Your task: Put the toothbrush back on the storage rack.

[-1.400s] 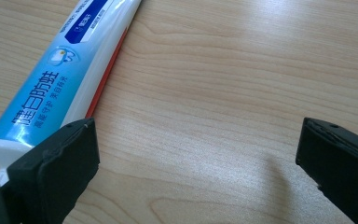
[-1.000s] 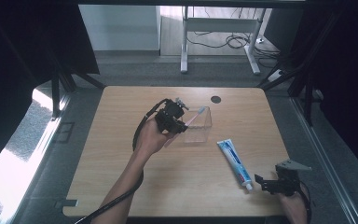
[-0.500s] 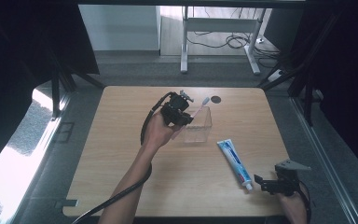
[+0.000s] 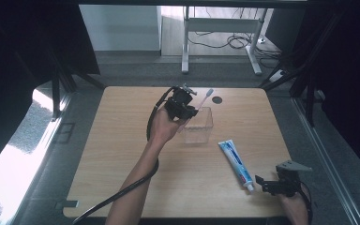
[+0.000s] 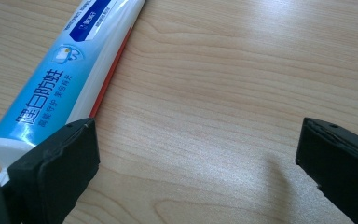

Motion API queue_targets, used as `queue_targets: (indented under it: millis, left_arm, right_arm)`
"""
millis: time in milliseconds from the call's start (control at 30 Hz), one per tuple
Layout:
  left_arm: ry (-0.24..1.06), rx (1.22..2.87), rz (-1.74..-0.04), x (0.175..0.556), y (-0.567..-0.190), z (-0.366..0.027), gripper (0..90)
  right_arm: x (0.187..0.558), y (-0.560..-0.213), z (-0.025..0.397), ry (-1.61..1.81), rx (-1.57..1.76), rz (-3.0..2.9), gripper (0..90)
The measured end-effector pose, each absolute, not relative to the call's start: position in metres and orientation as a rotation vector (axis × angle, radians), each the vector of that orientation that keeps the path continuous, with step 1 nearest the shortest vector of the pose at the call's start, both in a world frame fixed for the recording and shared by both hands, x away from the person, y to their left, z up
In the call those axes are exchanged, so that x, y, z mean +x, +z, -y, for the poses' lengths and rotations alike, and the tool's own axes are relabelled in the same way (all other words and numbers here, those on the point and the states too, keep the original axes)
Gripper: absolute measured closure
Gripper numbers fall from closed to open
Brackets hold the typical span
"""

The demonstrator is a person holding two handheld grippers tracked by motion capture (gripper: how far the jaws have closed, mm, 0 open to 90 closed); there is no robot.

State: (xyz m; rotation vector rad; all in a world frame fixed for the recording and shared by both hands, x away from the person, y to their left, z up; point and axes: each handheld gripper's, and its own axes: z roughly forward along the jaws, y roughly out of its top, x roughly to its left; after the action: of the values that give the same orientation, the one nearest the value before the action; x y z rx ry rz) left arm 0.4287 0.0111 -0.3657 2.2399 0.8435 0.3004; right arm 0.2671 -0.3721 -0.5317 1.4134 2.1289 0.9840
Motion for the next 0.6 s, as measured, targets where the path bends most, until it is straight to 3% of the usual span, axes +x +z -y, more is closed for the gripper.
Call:
queue_targets:
  millis: [600]
  left_arm:
    - [0.369, 2.154, -0.835, 0.445, -0.367, 0.008, 78.8]
  right_arm:
    - [0.268, -0.533, 0.371, 0.979, 1.414, -2.141, 0.0]
